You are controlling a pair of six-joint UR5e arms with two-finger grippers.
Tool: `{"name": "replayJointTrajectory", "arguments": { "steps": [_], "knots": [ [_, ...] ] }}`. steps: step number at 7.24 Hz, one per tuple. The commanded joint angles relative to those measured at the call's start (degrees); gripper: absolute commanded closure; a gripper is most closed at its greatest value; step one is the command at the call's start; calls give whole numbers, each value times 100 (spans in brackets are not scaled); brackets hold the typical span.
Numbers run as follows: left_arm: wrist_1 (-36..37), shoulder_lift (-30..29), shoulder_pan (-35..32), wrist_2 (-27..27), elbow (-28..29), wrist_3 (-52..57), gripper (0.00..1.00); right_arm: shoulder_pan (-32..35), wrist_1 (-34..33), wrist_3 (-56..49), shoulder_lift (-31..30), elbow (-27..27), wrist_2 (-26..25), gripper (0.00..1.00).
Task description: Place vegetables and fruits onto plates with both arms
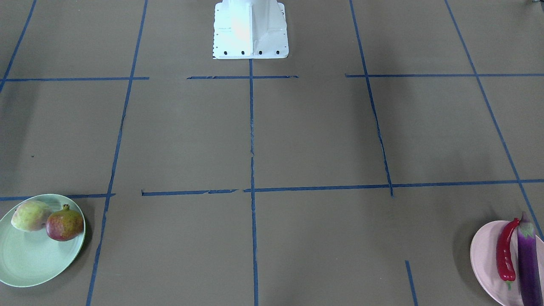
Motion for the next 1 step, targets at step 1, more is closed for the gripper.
{"name": "replayJointTrajectory", "arguments": {
  "steps": [1],
  "knots": [
    [0,-2,-3,-2,-48,0,0,0,0,6,-19,51,0,0]
  ]
}}
